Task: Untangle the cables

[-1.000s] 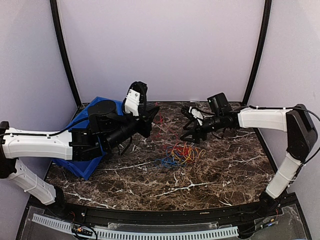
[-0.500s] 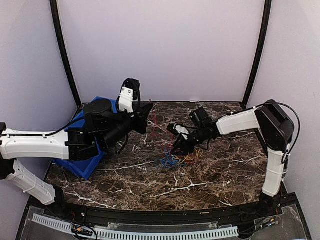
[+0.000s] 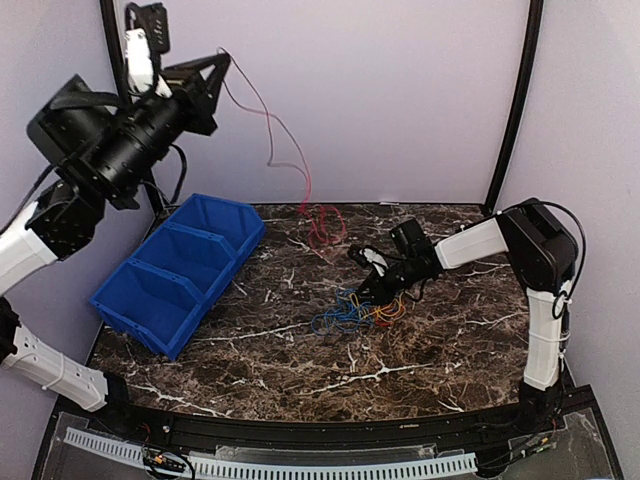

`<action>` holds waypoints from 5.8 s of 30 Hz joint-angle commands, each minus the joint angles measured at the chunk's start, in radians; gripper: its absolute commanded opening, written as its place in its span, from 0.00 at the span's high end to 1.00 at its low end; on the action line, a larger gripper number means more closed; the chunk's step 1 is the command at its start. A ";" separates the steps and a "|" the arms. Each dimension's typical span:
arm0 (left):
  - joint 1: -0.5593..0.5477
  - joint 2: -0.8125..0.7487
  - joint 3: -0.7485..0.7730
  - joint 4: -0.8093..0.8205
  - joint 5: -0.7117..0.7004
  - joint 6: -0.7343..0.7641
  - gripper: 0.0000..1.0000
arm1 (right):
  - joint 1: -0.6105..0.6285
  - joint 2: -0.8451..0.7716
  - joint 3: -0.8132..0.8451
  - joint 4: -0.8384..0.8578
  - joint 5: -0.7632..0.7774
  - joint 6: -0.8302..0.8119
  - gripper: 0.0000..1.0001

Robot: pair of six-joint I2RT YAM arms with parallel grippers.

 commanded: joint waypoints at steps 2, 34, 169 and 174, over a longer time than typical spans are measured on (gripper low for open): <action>0.006 -0.084 0.222 -0.031 -0.040 0.205 1.00 | -0.033 0.041 -0.005 -0.010 0.027 0.051 0.74; 0.096 -0.077 -0.054 -0.207 -0.148 -0.010 1.00 | -0.158 -0.222 0.286 -0.502 -0.129 -0.196 0.30; 0.871 0.501 0.634 -0.595 0.694 -0.191 1.00 | -0.570 -0.557 -0.370 -0.038 -0.190 -0.099 0.29; 0.873 0.489 0.595 -0.598 0.655 -0.160 1.00 | -0.570 -0.557 -0.369 -0.042 -0.188 -0.099 0.29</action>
